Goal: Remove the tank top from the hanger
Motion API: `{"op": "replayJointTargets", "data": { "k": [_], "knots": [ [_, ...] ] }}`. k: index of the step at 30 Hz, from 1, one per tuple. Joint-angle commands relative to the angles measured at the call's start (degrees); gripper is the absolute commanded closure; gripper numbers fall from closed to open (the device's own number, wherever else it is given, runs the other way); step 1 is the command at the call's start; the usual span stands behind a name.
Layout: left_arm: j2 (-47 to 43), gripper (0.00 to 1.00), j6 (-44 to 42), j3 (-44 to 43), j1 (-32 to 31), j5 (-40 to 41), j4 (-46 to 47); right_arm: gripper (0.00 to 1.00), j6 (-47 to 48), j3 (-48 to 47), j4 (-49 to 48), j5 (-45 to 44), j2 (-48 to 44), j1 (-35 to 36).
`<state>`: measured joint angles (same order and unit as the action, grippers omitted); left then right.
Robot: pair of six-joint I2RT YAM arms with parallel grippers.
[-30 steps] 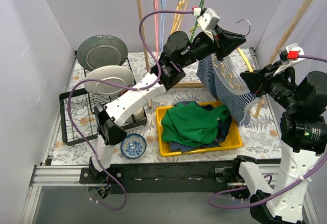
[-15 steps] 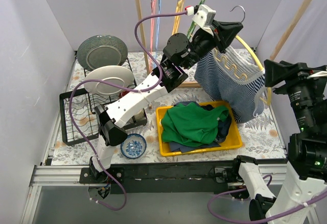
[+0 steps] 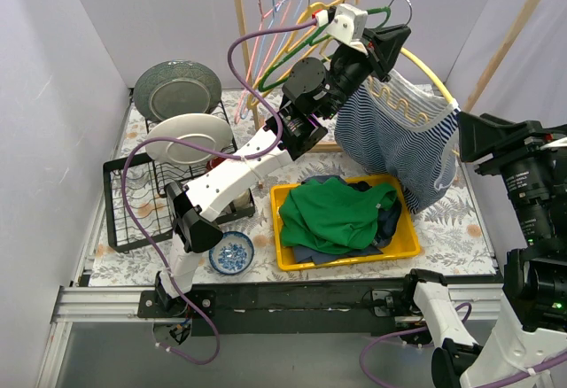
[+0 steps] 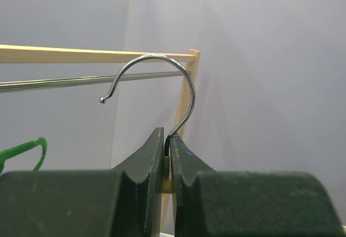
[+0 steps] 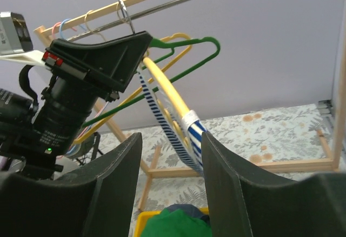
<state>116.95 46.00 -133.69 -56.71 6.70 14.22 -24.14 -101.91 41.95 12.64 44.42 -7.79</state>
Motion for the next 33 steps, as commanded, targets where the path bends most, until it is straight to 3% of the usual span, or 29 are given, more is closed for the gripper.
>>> {"op": "replayJointTargets", "data": {
  "k": [1,18,33],
  "knots": [
    [-0.3,1.0,-0.4,-2.5,0.2,5.4,0.4,0.45,-3.6,1.3,0.9,4.7,-0.4,0.1],
    [-1.2,1.0,0.3,-2.5,0.2,6.4,-2.0,0.47,0.1,7.1,2.8,1.7,-1.0,0.1],
    [-1.4,1.0,-0.6,-2.9,0.1,8.1,-2.6,0.57,2.3,7.0,3.7,2.6,1.0,0.1]
  ]
}}
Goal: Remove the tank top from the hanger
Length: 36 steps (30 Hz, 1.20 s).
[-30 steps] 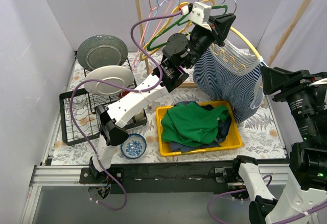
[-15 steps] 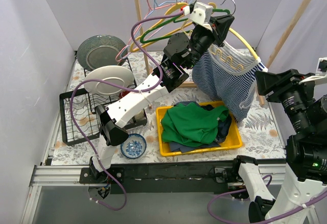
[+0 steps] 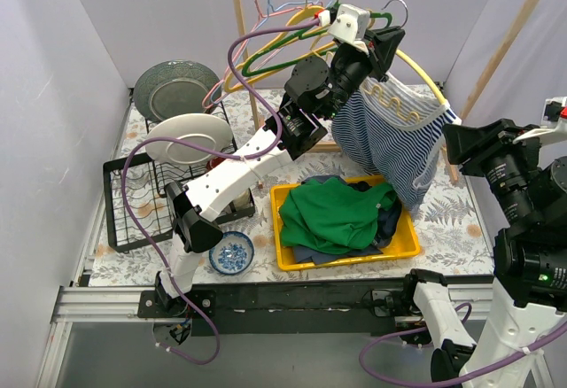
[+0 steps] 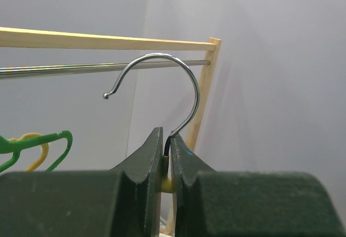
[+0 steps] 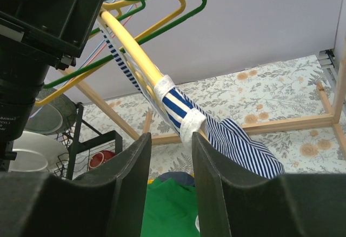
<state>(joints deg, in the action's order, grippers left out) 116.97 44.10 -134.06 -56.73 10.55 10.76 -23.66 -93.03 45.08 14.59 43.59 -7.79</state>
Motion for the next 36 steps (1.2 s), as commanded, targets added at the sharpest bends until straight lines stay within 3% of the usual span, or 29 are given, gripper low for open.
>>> {"op": "replayJointTargets", "data": {
  "k": [1,8,14,36],
  "knots": [
    [-1.1,1.0,1.0,-2.6,0.1,4.6,1.1,0.57,1.9,-2.0,0.4,1.1,1.9,0.1],
    [-0.2,1.0,-0.3,-3.6,0.2,7.2,1.7,0.54,1.9,-1.4,-1.4,3.8,2.3,0.1],
    [0.3,1.0,-0.9,-3.6,0.2,8.2,2.1,0.44,0.8,-4.6,-0.9,5.0,3.2,0.1],
    [-1.5,1.0,5.4,-1.6,0.1,6.0,2.2,0.44,3.9,5.0,-11.8,-2.5,1.6,0.1]
  ]
}}
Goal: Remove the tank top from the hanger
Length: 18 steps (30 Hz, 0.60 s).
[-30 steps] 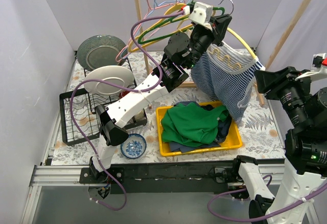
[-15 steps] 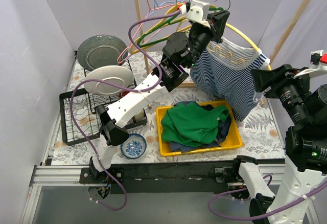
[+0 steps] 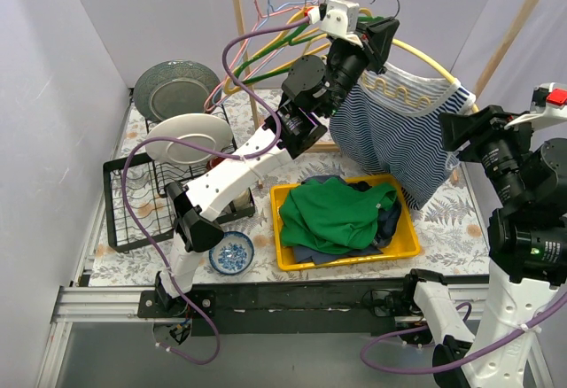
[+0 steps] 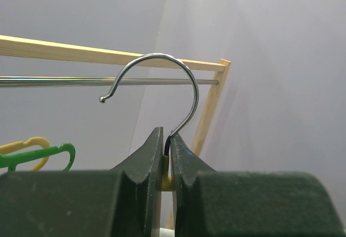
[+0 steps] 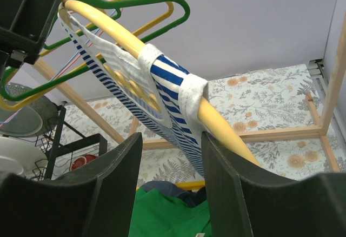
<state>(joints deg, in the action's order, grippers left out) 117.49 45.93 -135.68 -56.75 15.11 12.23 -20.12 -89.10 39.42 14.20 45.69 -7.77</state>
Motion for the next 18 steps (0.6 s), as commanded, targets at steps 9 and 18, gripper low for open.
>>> {"op": "replayJointTargets", "data": {
  "k": [9,18],
  "knots": [
    [-2.4,1.0,5.7,0.6,0.1,1.1,0.4,0.42,2.1,2.6,-9.9,-6.4,-1.0,0.0],
    [-3.0,1.0,6.4,1.6,0.1,1.1,0.5,0.63,1.0,3.2,-13.7,-4.6,0.3,0.0]
  ]
}}
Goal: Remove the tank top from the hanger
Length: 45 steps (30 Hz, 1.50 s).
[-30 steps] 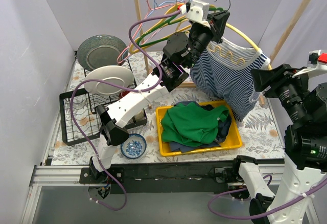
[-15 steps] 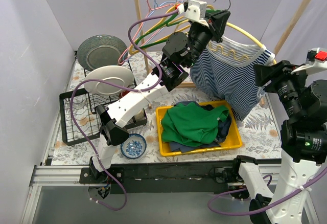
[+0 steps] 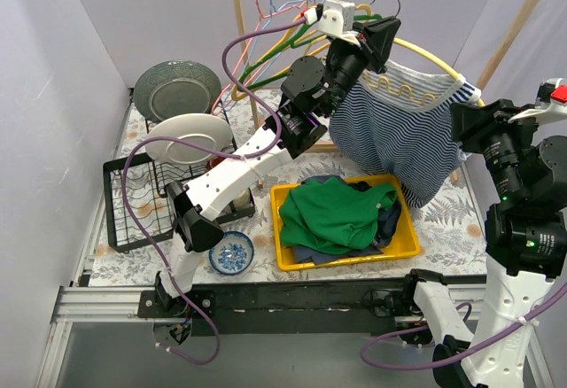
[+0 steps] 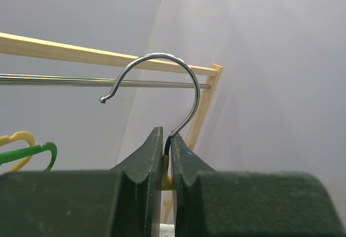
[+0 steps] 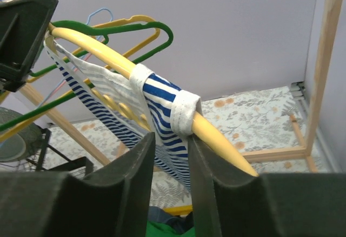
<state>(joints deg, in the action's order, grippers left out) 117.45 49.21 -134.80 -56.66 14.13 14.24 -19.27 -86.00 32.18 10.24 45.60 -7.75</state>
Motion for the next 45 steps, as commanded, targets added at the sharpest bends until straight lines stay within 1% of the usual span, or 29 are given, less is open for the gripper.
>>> {"op": "replayJointTargets", "data": {
  "k": [1,2,3,4,5,10,14,16,17,23,26,31,36,39,42,44,45],
  "knots": [
    [-3.1,1.0,3.0,0.8,0.0,2.0,-1.5,0.69,0.2,0.0,-7.0,-0.8,0.3,0.0],
    [-3.1,1.0,3.0,0.8,0.0,2.2,-1.6,0.76,0.2,-0.1,-7.6,-1.0,0.4,0.1],
    [-3.1,1.0,3.0,0.9,0.0,2.2,-1.7,0.88,0.2,-0.7,-7.8,-1.0,0.4,0.0],
    [-3.1,1.0,3.0,0.8,0.0,2.2,-1.8,0.96,0.1,-0.7,-8.1,-1.0,0.5,0.0],
    [-3.1,1.0,2.7,0.8,0.0,2.4,-1.9,0.99,-0.1,-0.7,-8.9,-1.2,0.4,0.0],
    [-3.3,1.0,0.6,0.6,0.0,5.2,-2.7,0.99,-0.5,0.0,-10.1,-3.9,-1.5,0.0],
    [-3.1,1.0,-1.4,-0.9,0.1,8.6,-3.8,0.99,-0.1,0.3,-10.2,-9.0,-3.9,0.0],
    [-2.8,1.0,-2.3,-1.5,0.3,10.0,-5.0,0.99,-0.1,0.7,-10.1,-10.0,-5.6,0.0],
    [-2.8,1.0,-2.3,-1.9,0.5,10.2,-5.3,0.99,-0.2,1.5,-10.0,-13.3,-6.2,0.0],
    [-4.0,1.0,-1.2,-1.5,1.9,10.7,-6.7,0.99,-0.1,4.3,-8.0,-23.7,-10.7,0.1],
    [-4.6,1.0,-0.7,-1.6,2.3,10.4,-6.9,0.99,0.9,5.3,-7.5,-26.1,-11.6,0.3],
    [-5.1,1.0,1.4,-2.3,3.0,9.7,-8.0,0.99,0.8,7.4,-5.2,-25.9,-11.8,0.5],
    [-6.0,1.0,2.7,-2.4,2.9,8.5,-8.0,0.99,-1.6,11.8,-4.2,-21.0,-13.8,1.1],
    [-5.9,1.0,1.8,-3.2,3.0,9.2,-8.3,0.99,-2.6,13.3,-3.3,-20.0,-15.7,1.9],
    [-5.5,1.0,0.5,-4.0,3.1,10.2,-9.0,0.99,-2.2,14.4,-3.1,-19.6,-20.2,3.5],
    [-5.6,1.0,0.3,-3.9,3.1,10.1,-8.9,0.99,-2.4,15.2,-4.2,-21.6,-21.7,4.7],
    [-5.5,1.0,0.5,-3.8,3.1,10.0,-8.9,0.99,-2.4,15.4,-5.2,-20.6,-22.3,4.9]
  ]
}}
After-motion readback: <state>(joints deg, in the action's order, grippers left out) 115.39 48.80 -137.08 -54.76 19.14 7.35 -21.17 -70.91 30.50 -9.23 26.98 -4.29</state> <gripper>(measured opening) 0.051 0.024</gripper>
